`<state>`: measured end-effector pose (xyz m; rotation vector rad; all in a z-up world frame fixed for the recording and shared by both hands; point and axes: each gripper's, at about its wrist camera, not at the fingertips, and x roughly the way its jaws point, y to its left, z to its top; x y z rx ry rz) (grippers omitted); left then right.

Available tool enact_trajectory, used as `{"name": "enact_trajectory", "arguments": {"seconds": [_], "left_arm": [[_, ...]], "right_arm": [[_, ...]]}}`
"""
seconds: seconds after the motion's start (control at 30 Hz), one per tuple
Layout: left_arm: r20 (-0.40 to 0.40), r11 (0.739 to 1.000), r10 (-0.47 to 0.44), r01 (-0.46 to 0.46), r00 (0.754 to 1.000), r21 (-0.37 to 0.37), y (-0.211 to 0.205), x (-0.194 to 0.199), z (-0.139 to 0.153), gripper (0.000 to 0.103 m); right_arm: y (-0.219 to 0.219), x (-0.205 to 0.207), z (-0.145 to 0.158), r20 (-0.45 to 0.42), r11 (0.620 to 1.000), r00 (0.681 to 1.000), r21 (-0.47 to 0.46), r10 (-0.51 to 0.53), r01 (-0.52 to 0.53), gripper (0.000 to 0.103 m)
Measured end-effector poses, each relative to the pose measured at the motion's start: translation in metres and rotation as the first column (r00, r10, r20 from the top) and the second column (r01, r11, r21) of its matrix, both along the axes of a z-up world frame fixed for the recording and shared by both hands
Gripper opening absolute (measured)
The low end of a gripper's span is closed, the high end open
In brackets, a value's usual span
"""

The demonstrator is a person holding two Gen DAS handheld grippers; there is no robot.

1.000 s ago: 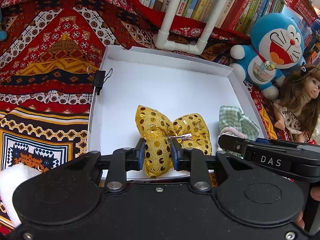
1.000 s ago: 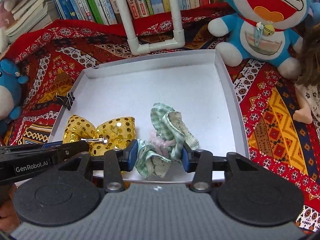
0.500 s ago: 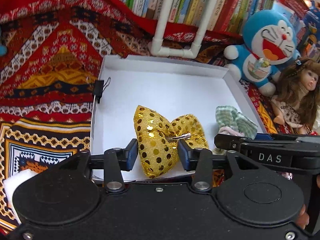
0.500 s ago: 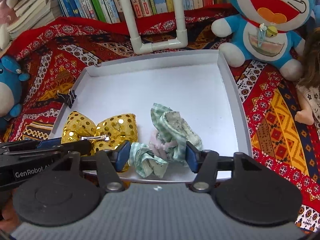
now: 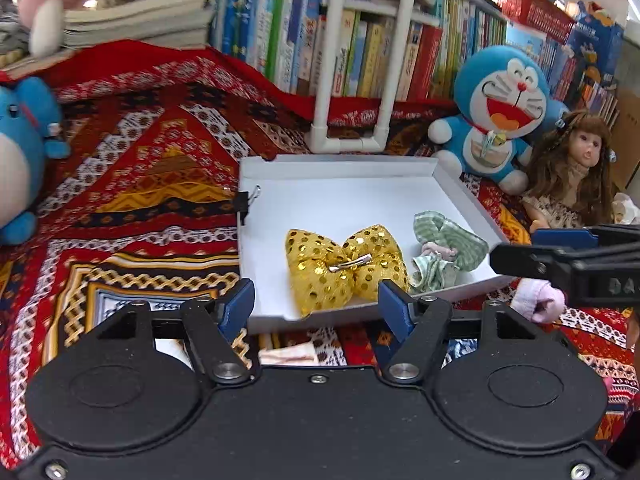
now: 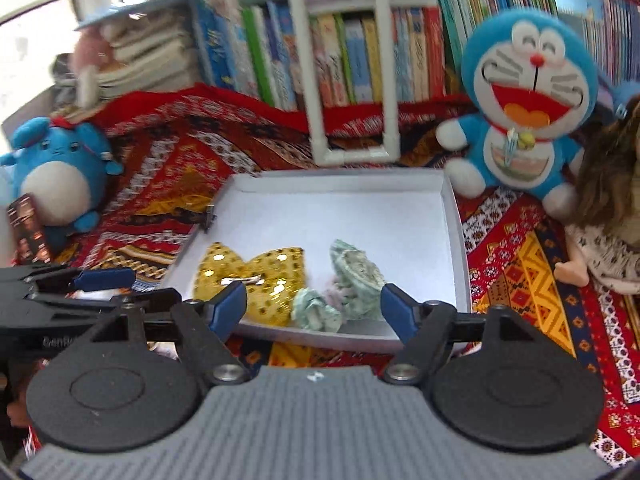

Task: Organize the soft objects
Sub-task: 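Open the left gripper releasing the bow while the right gripper releases the cloth in the tray, then move the left tool to the white fluffy plush while the right tool approaches the purple heart plush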

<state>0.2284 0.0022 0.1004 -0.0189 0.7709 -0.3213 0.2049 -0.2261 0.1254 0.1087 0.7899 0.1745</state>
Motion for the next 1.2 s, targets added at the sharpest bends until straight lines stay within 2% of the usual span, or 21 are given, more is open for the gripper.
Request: {"name": "enact_trajectory", "arguments": {"seconds": [0.1,0.2,0.37,0.53,0.77,0.97,1.2], "left_arm": [[0.018,1.0,0.01,-0.009,1.0,-0.023,0.014,-0.022,0.006,0.074],[0.03,0.997,0.023,-0.02,0.999,-0.078,0.029,-0.046,0.009,0.077],[0.079,0.99,0.045,-0.034,0.996,-0.137,0.045,-0.092,0.007,0.082],[0.129,0.989,0.104,-0.088,0.986,-0.121,0.052,-0.133,-0.008,0.084],[0.076,0.987,0.119,-0.11,0.99,-0.115,0.051,-0.157,-0.04,0.085],[0.1,0.99,0.142,-0.141,0.985,-0.021,0.046,-0.167,-0.056,0.085],[0.068,0.991,0.135,-0.134,0.989,-0.019,0.045,-0.166,-0.068,0.085]], "right_arm": [[0.005,-0.028,0.008,0.066,0.999,0.997,-0.036,0.029,-0.027,0.087],[0.007,-0.056,0.011,0.13,0.998,0.991,-0.059,0.032,-0.024,0.088],[0.006,-0.103,0.006,0.207,0.999,0.978,-0.047,0.01,-0.001,0.09],[0.011,-0.14,-0.01,0.247,0.997,0.968,-0.069,0.034,-0.017,0.096],[0.012,-0.174,-0.033,0.262,0.998,0.965,-0.066,0.019,-0.002,0.099],[0.007,-0.189,-0.05,0.242,0.999,0.969,-0.032,0.037,-0.03,0.1],[0.023,-0.195,-0.065,0.215,0.99,0.975,-0.137,0.053,-0.023,0.101]]}}
